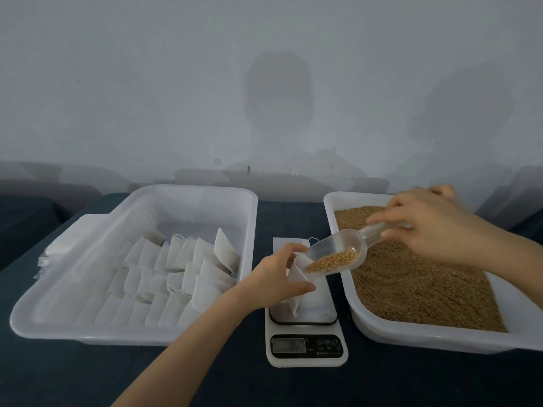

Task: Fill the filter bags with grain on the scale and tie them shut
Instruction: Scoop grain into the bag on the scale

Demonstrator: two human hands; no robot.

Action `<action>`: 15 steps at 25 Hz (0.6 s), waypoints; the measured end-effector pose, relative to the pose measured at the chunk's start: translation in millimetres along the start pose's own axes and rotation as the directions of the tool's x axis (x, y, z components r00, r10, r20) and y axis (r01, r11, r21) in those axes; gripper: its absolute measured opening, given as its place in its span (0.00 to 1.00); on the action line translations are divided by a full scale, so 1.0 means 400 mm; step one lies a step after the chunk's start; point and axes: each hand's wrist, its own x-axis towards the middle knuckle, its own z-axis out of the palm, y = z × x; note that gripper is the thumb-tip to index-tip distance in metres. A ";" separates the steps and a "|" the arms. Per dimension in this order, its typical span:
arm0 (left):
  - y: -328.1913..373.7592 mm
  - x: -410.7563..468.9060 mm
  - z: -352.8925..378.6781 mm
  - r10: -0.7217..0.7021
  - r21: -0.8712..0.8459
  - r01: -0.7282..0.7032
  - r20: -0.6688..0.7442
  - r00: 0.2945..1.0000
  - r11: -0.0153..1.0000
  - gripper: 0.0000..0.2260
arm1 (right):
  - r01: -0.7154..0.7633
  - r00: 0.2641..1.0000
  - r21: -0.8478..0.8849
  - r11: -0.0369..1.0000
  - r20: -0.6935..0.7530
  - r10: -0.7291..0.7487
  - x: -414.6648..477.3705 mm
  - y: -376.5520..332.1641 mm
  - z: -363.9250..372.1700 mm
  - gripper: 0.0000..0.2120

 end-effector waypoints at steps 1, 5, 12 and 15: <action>0.001 0.000 -0.001 0.001 -0.005 -0.001 0.000 1.000 1.000 0.29 | 0.022 1.000 -0.047 0.999 0.001 -0.022 0.008 -0.009 -0.009 0.13; 0.003 0.000 -0.003 -0.005 -0.020 0.005 0.001 1.000 1.000 0.30 | 0.102 0.995 -0.191 0.976 0.000 -0.104 0.032 -0.051 -0.039 0.13; 0.002 -0.001 -0.002 -0.021 -0.005 0.021 -0.015 1.000 1.000 0.30 | 0.216 0.948 -0.443 0.870 -0.118 -0.295 0.016 -0.134 -0.056 0.10; -0.002 -0.001 -0.002 -0.020 -0.008 0.019 -0.018 1.000 1.000 0.30 | 0.240 0.888 -0.522 0.819 -0.223 -0.402 0.001 -0.137 -0.043 0.11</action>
